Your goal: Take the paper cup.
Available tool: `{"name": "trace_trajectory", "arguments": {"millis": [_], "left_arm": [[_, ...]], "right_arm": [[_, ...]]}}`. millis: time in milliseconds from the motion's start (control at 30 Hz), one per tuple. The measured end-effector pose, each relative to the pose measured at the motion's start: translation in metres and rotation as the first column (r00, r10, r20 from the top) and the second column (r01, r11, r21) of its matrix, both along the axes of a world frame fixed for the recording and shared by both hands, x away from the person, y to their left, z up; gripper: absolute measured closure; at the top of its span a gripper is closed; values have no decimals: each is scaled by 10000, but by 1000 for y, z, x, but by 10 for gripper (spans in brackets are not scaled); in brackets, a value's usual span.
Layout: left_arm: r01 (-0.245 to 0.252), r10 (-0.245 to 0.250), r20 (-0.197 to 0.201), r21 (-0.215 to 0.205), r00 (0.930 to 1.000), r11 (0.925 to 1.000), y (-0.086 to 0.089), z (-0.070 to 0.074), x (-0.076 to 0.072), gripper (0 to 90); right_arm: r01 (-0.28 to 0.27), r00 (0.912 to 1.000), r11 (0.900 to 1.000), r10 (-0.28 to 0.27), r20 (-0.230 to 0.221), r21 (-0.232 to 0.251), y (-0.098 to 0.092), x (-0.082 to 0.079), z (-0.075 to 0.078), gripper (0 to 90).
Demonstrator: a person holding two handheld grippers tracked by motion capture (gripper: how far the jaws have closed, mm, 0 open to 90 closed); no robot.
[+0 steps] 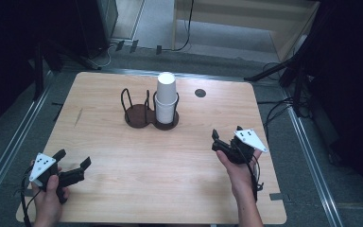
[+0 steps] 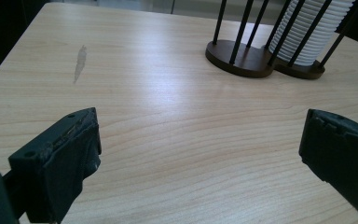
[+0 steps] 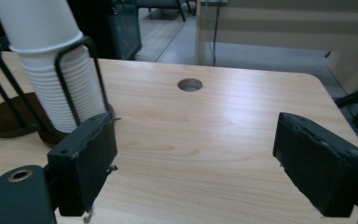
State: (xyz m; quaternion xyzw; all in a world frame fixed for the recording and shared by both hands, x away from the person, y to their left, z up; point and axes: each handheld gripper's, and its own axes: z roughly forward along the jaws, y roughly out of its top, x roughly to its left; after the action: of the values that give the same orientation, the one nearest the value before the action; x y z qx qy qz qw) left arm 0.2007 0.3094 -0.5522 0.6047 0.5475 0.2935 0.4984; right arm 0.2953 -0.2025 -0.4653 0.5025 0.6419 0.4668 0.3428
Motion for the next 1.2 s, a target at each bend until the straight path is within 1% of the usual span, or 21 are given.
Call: {"name": "trace_trajectory", "arguments": {"millis": [100,333,500,533,567,700,733,767,967,1200], "left_arm": [[19,-19,-40,-68,10000,10000,1,0,0,0],[77,-78,-50,-55,10000,10000,0,0,1,0],[111,-111,-86,-71,9999,9999,0,0,1,0],[111,-111,-86,-71,9999,9999,0,0,1,0],[117,-118,-94,-65,9999,9999,0,0,1,0],[119,-120,-72,-100,9999,9999,1,0,1,0],[119,-120,-72,-100,9999,9999,1,0,1,0],[121,-122,-76,-122,9999,9999,1,0,1,0],[153,-154,-74,-149,9999,9998,1,0,1,0],[177,-178,-99,-166,9998,9997,1,0,2,0]], "right_arm": [[-131,9999,9998,131,-30,-138,11,5,2,134],[-176,9998,9998,176,-108,28,29,18,10,133],[-349,9993,9993,350,-110,97,42,27,17,133],[-349,9993,9993,350,-110,97,42,27,17,133],[-445,9990,9989,446,-86,159,49,31,19,133],[-656,9978,9977,657,-66,159,60,37,23,133],[-656,9978,9977,657,-66,159,60,37,23,133],[-790,9969,9968,790,-39,149,67,40,25,133],[-961,9953,9950,964,-110,263,83,48,27,130],[-1148,9933,9932,1150,-122,194,103,57,29,123]]}}
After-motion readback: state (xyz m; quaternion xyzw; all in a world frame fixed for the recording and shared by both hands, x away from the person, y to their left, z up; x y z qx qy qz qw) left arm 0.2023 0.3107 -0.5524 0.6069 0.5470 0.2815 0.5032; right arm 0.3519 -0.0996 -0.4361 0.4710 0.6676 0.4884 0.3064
